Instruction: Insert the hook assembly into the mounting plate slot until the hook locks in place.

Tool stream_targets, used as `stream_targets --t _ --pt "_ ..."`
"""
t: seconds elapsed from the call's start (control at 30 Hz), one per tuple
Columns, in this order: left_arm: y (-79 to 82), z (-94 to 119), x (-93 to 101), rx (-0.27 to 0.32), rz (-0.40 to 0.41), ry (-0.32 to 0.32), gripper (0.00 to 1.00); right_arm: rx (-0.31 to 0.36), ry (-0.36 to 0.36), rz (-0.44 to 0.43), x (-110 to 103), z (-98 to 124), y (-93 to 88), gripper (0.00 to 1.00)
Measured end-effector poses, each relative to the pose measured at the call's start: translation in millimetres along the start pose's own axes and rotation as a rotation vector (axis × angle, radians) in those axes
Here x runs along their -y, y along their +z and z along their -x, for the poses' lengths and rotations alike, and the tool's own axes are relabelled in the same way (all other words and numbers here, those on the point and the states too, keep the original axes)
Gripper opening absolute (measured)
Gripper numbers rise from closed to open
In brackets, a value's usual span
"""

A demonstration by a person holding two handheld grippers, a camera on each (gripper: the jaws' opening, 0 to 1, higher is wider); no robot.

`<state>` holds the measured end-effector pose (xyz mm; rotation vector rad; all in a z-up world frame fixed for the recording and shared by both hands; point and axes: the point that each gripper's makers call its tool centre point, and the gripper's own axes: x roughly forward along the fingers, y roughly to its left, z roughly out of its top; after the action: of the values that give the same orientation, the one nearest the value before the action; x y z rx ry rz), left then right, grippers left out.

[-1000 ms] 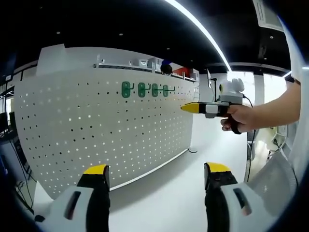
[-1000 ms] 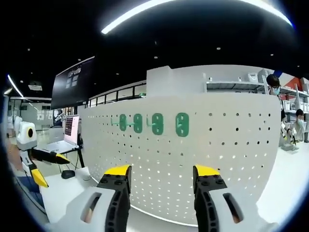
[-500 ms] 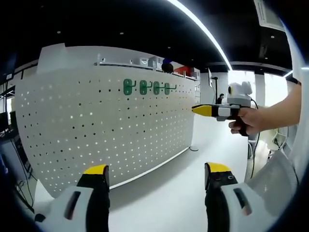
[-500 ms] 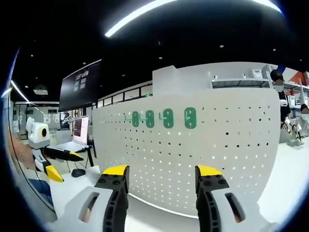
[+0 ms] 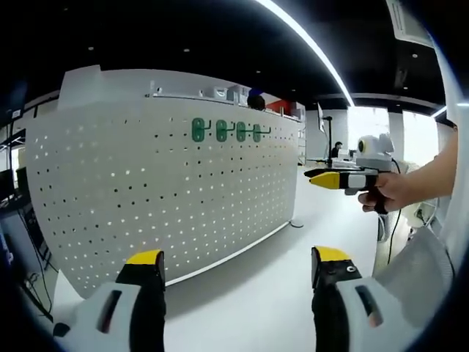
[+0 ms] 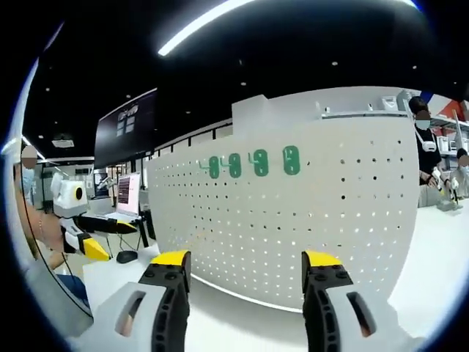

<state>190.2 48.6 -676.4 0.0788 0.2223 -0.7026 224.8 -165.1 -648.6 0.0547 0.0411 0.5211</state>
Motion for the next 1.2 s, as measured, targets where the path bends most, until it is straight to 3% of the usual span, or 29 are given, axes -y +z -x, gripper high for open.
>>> stream_targets --t 0.27,1.2 --pt "-3.4 4 -1.8 -0.005 -0.007 0.002 0.86 -0.020 -0.006 0.003 -1 11 -10.2 0.60" --pt "-44.2 35 -5.8 -0.031 -0.020 0.030 1.00 -0.049 -0.027 -0.051 -9 52 -40.6 0.65"
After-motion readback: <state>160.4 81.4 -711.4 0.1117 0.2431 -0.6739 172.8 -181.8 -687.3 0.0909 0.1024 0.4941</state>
